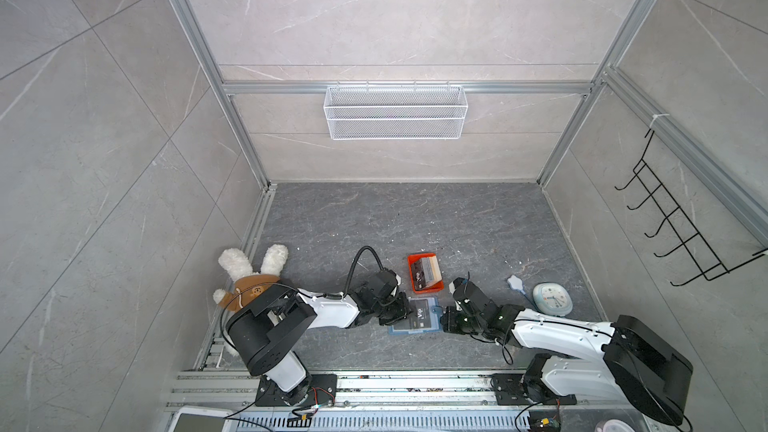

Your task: Put the credit cards into the card holder

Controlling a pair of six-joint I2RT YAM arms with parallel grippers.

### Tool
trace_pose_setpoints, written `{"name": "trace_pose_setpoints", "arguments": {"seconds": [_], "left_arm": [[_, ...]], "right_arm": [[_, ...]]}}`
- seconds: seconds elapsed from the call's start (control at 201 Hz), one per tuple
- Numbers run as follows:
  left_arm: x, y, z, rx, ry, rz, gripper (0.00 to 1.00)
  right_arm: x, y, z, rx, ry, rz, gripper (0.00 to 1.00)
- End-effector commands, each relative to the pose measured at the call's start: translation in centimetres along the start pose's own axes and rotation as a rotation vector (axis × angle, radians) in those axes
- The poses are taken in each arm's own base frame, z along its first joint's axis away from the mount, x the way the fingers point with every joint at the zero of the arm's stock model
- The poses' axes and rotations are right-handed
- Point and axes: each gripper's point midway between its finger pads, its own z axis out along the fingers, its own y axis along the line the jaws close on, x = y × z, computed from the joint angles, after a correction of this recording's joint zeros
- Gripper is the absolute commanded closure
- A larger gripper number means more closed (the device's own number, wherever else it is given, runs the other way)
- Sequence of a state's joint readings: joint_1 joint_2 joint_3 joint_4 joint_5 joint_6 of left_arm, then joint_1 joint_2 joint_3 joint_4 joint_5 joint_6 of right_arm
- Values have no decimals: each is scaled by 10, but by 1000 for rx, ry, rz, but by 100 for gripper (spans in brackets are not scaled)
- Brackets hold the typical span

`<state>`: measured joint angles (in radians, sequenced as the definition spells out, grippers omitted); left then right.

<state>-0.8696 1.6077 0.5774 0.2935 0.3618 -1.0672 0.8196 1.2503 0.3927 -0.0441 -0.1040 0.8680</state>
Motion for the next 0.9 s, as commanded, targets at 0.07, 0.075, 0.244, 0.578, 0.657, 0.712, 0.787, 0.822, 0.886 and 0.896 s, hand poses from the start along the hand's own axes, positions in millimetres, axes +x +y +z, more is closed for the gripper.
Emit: {"name": "trace_pose_setpoints", "arguments": {"seconds": [0.07,0.075,0.244,0.578,0.657,0.712,0.787,0.822,0.886,0.896], "left_arm": [[-4,-11,1,45,-5,-5,79],[-4,-11,1,45,-5,-5,79],[-4,-14,1,56,-2,-3,80],[-3,-18,4,77,7,-7,80],[-3,-19,4,79,7,-5,80],[-3,-19,4,80,6,-5,80],[-3,-17,3,69,5,-4,80],[-3,-16,2,61,3,-2,80],[-2,-13,0,42,1,4,80],[-2,-12,-1,38,0,5,80]], "right_arm": [[18,-27,4,113,61,-10,99],[18,-27,4,113,60,-10,99],[19,-28,5,114,63,-11,99],[20,-28,6,118,64,-13,99],[20,-28,6,118,65,-12,99],[20,-29,6,120,67,-13,99],[21,-29,6,120,68,-12,99],[21,-29,6,121,68,-12,99],[20,-29,5,121,67,-12,99],[20,-29,5,121,67,-12,99]]}}
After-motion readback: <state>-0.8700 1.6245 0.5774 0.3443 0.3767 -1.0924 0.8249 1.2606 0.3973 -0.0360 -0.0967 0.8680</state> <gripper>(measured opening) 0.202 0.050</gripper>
